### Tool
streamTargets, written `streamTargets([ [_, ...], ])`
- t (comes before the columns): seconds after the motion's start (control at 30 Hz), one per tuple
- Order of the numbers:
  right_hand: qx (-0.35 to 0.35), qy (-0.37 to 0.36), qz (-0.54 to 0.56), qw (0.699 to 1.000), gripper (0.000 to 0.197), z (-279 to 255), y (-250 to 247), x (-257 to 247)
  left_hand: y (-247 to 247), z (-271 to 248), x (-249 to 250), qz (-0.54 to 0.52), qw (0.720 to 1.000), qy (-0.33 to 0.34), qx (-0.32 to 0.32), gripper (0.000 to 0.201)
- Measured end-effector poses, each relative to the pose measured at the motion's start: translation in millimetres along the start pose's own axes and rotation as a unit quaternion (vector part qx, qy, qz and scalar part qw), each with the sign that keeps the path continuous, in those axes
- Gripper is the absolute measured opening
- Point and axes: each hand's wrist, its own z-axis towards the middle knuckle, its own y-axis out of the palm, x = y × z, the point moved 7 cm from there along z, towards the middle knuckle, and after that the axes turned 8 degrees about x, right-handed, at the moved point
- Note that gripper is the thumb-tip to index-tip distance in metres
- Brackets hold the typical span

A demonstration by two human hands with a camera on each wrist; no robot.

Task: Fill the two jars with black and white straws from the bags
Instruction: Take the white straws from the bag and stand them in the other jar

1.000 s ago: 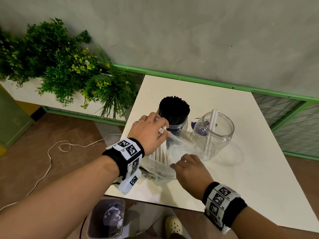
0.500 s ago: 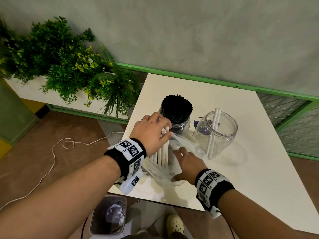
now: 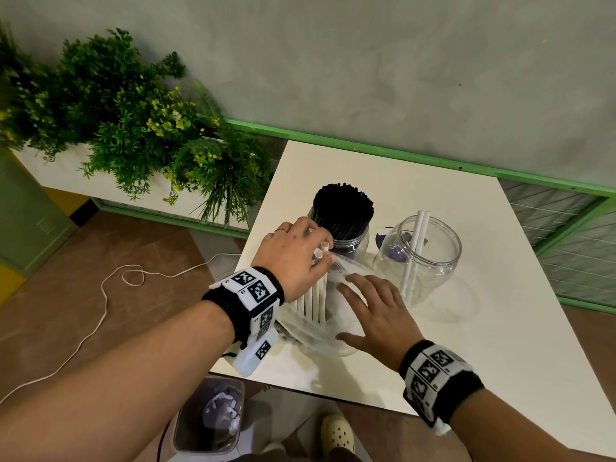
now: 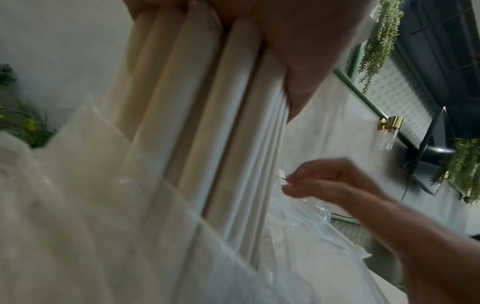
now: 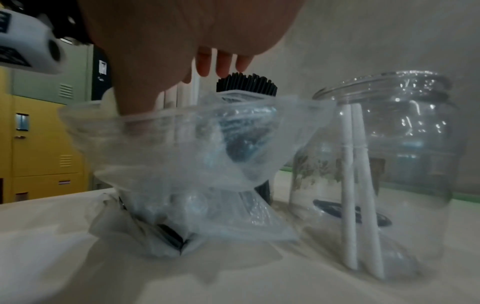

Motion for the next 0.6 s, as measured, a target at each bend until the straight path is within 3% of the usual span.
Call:
streamTargets([
  [0.13,-0.156,0.071,0.018,0.985,0.123,-4,33,11,0,0,0,0.003,1.0,0.0,-0.007,0.029],
  [0.4,-0.343,0.182,0.081,0.918,0.134,-8,102,17,3,-1,7,0.006,0.999,0.001,-0.034,0.034],
  [0.5,-0.319,0.194,0.098,0.922,0.123,-11,115,13,1,1,4,0.0,0.999,-0.008,-0.037,0.044],
  [0.6,-0.228,0.199,0.139,0.943,0.106,-12,107,14,0,0,4,0.001,0.999,-0.009,-0.034,0.044],
])
